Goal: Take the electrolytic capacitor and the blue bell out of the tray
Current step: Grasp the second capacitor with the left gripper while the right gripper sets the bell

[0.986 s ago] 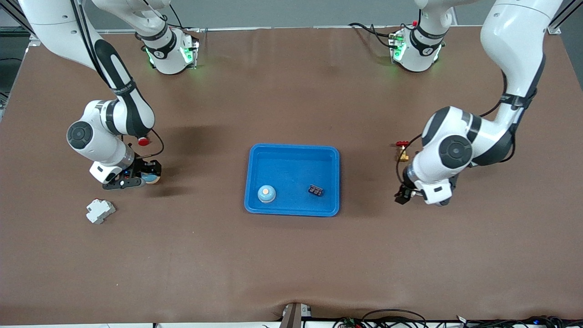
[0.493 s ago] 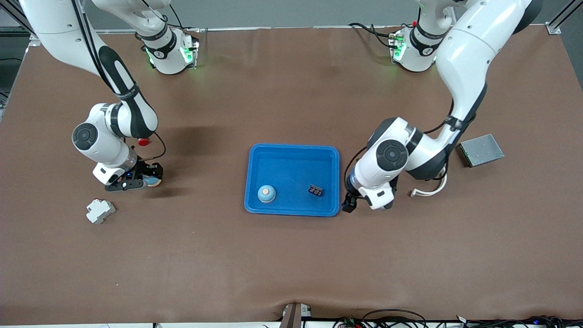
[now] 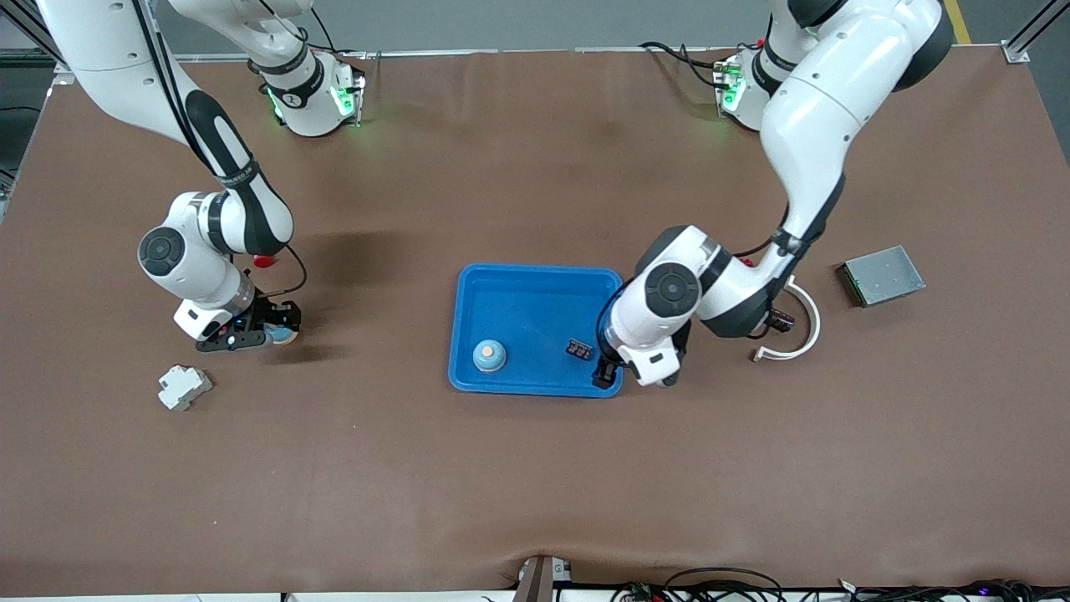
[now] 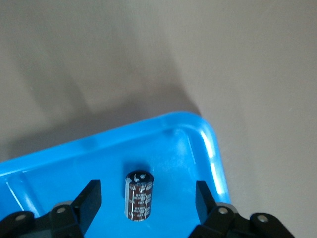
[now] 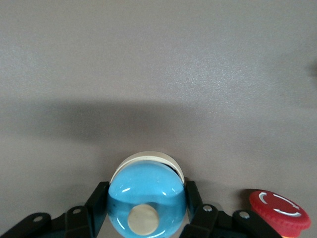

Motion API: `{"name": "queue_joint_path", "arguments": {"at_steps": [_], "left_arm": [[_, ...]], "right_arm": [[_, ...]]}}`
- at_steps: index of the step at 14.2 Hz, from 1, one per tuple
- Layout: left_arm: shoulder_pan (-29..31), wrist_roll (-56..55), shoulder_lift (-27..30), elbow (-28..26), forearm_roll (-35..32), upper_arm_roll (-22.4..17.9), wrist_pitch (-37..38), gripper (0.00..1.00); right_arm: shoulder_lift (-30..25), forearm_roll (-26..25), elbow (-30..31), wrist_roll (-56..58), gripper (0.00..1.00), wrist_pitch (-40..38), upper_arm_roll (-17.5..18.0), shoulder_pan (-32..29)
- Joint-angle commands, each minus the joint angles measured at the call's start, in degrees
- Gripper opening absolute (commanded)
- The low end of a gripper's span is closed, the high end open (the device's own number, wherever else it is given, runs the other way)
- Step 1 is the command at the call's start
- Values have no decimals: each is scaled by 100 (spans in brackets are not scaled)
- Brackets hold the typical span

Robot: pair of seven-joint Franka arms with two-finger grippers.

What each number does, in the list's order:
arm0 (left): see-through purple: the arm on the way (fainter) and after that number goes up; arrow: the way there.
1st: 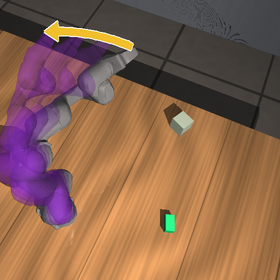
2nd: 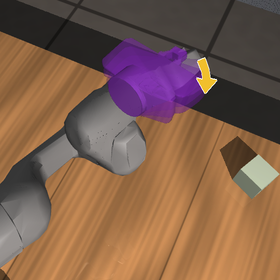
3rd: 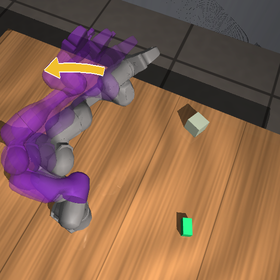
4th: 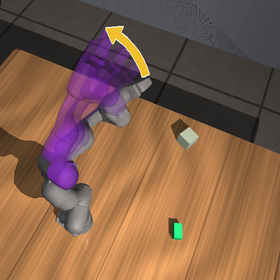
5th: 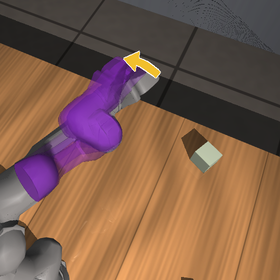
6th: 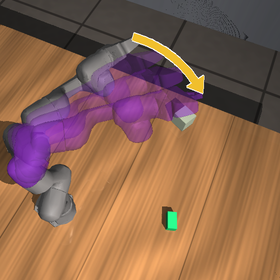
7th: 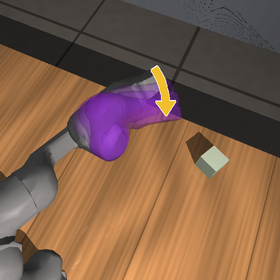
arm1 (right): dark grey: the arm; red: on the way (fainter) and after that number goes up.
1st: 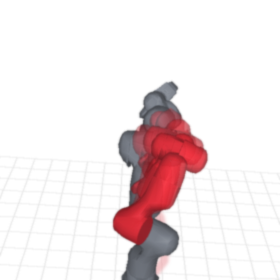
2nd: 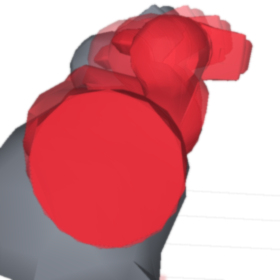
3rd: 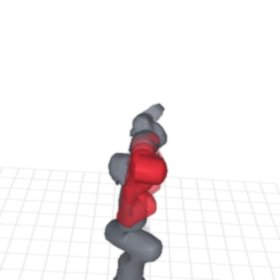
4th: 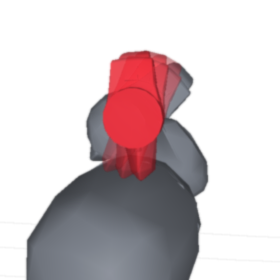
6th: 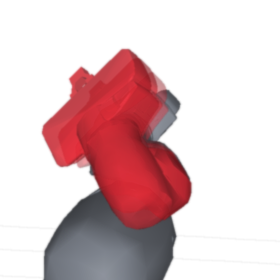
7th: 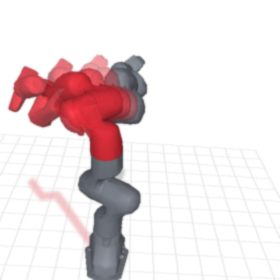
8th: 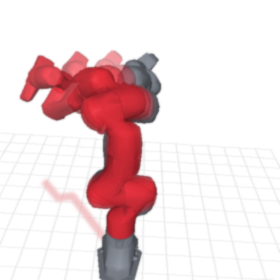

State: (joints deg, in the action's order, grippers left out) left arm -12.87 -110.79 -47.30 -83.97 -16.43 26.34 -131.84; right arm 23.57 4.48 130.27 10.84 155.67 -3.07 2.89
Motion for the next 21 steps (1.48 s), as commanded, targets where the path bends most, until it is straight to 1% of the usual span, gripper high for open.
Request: {"name": "queue_joint_path", "arguments": {"at_steps": [1,2,3,4,5,6,7,8,10,11,12,13,14,15,16,17,18,21], "left_arm": [[-461,-188,-200,205,43,-409,-358,85],[-584,-215,-227,231,43,-514,-490,85],[-655,-215,-262,240,61,-585,-517,84],[-664,-215,-297,249,61,-612,-561,83],[-673,-206,-358,267,52,-612,-649,80],[-699,-206,-429,275,43,-612,-702,75],[-699,-198,-464,284,43,-621,-728,72],[-708,-180,-473,276,26,-621,-729,69],[-761,-180,-491,276,17,-621,-729,61],[-787,-171,-491,267,8,-621,-720,52],[-796,-171,-491,267,-1,-621,-685,43],[-822,-171,-491,258,-1,-630,-676,39],[-822,-180,-491,241,-1,-630,-667,39],[-822,-180,-482,240,-1,-630,-658,35],[-822,-180,-465,240,-1,-630,-658,16],[-822,-180,-404,240,-18,-665,-580,0],[-814,-171,-264,258,-27,-665,-318,0],[-612,179,368,258,-220,-613,893,0]], "right_arm": [[24,140,77,85,2,157,88,-95],[33,140,77,67,52,157,88,-95],[42,149,77,67,100,166,88,-95],[42,149,69,67,100,157,88,-95],[33,149,68,67,100,157,88,-95],[25,149,68,85,100,105,88,-95],[-45,149,51,85,100,35,79,-78],[-133,149,-1,85,100,-210,88,-60],[-361,149,-369,-29,100,-1104,96,1],[-406,141,-615,-169,100,-1561,97,28],[-415,149,-809,-318,100,-1835,97,71],[-441,149,-941,-441,100,-1986,97,159],[-476,149,-1038,-590,100,-2066,97,247],[-485,141,-1109,-862,100,-2075,97,422],[-477,140,-1222,-1221,100,-2075,97,606],[-450,140,-1319,-1608,100,-2084,97,791],[-433,140,-1425,-2020,100,-2084,97,1036],[-389,140,-1758,-3251,100,-2171,97,1722]]}}
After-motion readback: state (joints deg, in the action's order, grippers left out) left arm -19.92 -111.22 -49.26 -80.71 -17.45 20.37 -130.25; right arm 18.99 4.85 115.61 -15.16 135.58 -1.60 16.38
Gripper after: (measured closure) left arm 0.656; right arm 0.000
